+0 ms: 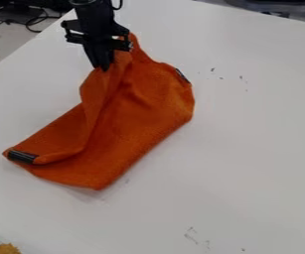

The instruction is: Unfold the cloth from right to left

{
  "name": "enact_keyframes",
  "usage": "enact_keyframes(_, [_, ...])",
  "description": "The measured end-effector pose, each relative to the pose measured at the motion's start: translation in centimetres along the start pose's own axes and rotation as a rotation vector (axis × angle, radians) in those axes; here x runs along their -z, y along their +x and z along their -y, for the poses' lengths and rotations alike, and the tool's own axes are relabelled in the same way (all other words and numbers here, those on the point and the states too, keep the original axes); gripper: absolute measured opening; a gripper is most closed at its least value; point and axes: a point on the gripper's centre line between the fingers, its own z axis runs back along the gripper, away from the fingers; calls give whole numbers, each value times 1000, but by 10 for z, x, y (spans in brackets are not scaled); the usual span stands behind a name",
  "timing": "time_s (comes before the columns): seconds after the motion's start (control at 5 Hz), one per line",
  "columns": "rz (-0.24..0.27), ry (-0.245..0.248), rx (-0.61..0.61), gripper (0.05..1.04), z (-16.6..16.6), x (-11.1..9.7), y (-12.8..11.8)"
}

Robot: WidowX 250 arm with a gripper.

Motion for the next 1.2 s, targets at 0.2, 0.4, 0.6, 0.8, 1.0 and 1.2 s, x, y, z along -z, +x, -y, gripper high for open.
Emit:
enact_keyframes(0.2, [-8,15,-11,68,-47,11,11])
enact_keyframes(0.4, [-37,17,54,68,-75,24,28])
enact_keyframes(0.6, [-73,18,144,68,-91,42,47])
enact_keyframes(0.8, [-100,-2,210,68,-93,56,62])
enact_keyframes(1.0, [-98,-29,245,86,-90,65,71])
enact_keyframes(1.2, [-98,-37,220,244,-89,66,71])
